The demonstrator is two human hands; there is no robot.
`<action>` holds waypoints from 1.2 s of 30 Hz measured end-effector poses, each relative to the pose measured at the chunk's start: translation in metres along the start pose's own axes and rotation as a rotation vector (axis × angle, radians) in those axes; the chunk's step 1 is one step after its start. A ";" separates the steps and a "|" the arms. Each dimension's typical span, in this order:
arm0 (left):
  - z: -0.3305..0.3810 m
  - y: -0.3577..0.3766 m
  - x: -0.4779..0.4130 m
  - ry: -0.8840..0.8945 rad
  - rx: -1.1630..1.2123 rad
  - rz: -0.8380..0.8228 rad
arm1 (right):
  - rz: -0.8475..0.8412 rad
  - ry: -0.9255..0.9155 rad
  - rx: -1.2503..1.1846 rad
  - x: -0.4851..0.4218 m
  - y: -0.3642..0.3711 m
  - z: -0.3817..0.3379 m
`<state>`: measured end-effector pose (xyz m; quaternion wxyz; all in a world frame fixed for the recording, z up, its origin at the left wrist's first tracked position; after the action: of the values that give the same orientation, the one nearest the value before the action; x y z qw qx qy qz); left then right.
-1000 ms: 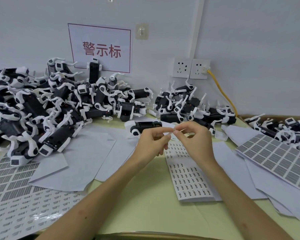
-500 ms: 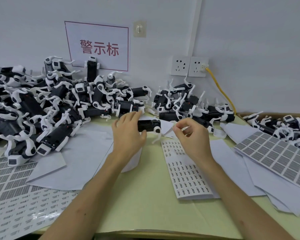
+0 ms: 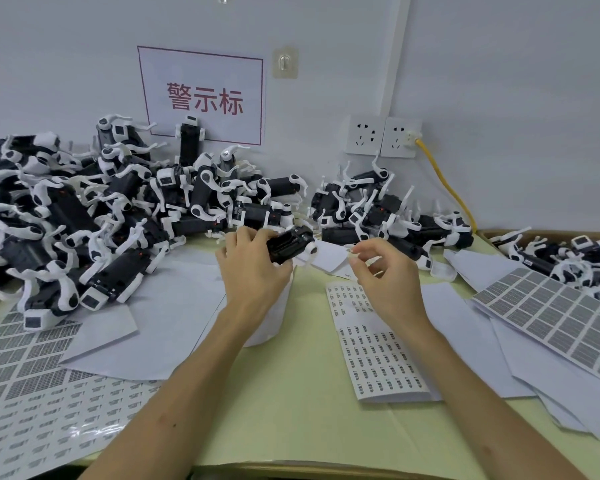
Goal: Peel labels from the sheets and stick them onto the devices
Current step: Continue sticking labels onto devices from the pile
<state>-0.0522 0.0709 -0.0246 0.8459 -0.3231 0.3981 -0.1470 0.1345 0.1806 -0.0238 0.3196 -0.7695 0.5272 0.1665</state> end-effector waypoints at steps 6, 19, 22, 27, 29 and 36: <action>0.008 0.008 0.000 -0.356 0.948 -0.262 | -0.098 0.122 -0.262 -0.001 -0.002 -0.008; 0.036 0.027 0.027 -0.296 1.166 -0.625 | -0.158 0.173 -0.386 -0.002 -0.002 -0.012; 0.037 0.027 0.028 -0.259 1.148 -0.629 | -0.151 0.170 -0.366 -0.002 -0.002 -0.013; 0.039 0.024 0.031 -0.201 1.127 -0.638 | -0.130 0.135 -0.349 -0.001 -0.002 -0.015; 0.040 0.024 0.031 -0.199 1.138 -0.645 | -0.114 0.123 -0.341 -0.002 -0.003 -0.016; 0.042 0.022 0.035 -0.139 1.114 -0.631 | -0.156 0.117 -0.314 -0.002 0.002 -0.018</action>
<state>0.0018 0.0878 -0.0394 0.8267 0.0543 0.0922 -0.5524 0.1307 0.1696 -0.0102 0.1762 -0.8569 0.4510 0.1767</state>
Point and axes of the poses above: each hand's wrist, its own x-axis away from the middle knuckle, its own y-axis out of the palm, z = x × y, the point moved 2 cm from there along -x, towards the middle knuckle, and after that the axes turned 3 degrees about -x, right-handed, at the moved point
